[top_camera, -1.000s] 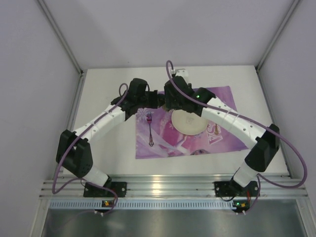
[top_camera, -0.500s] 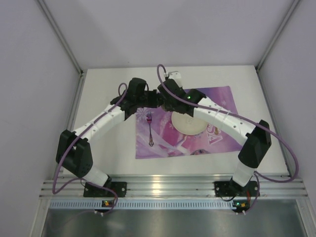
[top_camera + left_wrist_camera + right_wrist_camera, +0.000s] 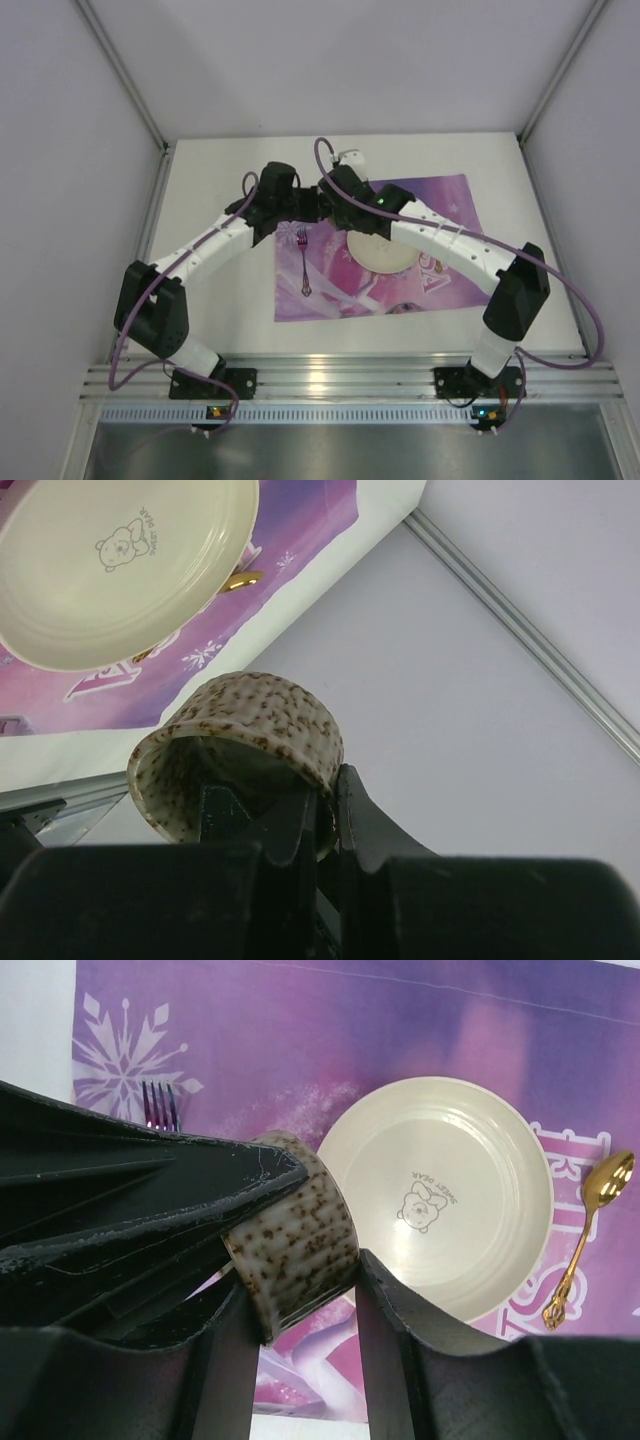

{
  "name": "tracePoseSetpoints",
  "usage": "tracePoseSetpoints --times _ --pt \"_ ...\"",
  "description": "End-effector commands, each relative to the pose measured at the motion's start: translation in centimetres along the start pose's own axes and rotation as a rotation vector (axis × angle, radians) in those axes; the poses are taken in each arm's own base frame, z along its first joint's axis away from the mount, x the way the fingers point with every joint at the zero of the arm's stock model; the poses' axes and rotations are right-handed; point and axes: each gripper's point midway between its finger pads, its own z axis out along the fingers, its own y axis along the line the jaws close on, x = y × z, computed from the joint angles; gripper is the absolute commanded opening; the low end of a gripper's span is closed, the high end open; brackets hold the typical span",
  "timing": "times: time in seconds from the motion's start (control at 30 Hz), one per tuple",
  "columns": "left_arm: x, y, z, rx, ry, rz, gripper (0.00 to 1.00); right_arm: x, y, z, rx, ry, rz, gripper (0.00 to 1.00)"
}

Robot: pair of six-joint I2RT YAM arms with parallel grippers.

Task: Set the dinner table for one person

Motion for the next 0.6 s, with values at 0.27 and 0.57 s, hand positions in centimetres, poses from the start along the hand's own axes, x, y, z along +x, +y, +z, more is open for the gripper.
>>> tracePoseSetpoints --times 0.27,0.57 --pt "4.9 3.8 -1.7 -0.1 0.312 0.087 0.33 -1.0 -3.4 0.4 0.081 -0.061 0.045 0.0" --pt "4.6 5.2 -1.3 -0.134 0.332 0.099 0.34 -0.6 -4.3 1.1 0.098 -0.048 0.052 0.0"
